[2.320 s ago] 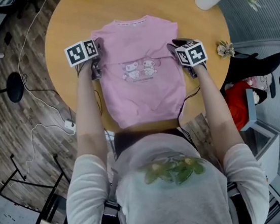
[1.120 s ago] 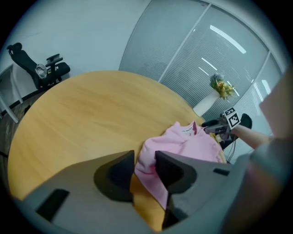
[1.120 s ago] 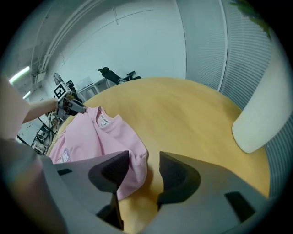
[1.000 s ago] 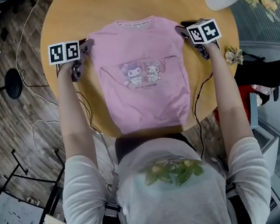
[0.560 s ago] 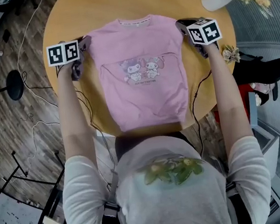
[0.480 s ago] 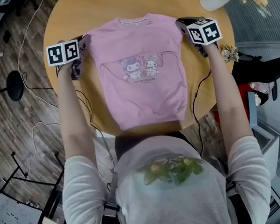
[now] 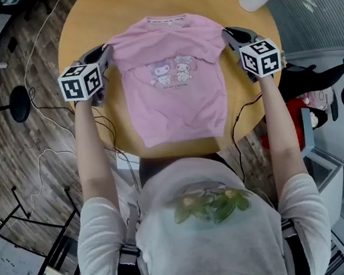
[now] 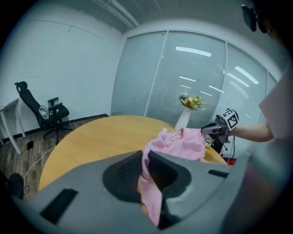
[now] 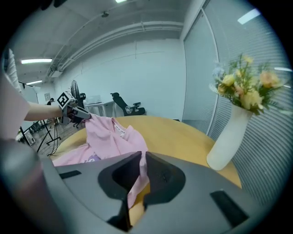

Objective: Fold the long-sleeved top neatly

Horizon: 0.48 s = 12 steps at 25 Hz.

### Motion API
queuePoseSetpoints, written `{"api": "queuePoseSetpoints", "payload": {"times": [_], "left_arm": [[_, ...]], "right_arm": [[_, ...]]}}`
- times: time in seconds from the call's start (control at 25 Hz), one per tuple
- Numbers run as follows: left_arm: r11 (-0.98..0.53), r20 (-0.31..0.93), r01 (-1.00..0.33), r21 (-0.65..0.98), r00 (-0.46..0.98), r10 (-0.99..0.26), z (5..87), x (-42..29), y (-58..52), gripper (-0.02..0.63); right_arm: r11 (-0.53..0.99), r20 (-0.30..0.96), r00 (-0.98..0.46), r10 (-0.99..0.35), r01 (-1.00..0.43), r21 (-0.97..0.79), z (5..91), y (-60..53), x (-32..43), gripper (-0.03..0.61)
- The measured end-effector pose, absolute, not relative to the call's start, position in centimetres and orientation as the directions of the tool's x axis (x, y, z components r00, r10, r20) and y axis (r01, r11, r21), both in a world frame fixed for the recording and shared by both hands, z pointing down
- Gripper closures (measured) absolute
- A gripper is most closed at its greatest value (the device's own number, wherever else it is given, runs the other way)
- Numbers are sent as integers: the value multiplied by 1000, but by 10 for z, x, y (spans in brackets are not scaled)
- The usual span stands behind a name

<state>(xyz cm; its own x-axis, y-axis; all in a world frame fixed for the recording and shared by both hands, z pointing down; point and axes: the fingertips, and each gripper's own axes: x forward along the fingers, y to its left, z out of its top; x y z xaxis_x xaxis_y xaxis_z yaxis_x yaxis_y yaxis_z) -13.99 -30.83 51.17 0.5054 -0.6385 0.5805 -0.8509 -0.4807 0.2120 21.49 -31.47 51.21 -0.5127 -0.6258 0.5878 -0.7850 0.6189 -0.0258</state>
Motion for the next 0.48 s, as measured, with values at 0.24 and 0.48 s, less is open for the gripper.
{"api": "queuePoseSetpoints", "payload": {"times": [0.24,0.48], "left_arm": [[-474,549,-863,174,485,-681,506,-142,-216,572],[-434,594,-871,229,478,-647,542,-137,-131,572]], "right_arm": [[620,575,-504,-644,-784,7,514,-207,222,535],[613,618,-501,-606,-789,-39,542,-127,218,535]]}}
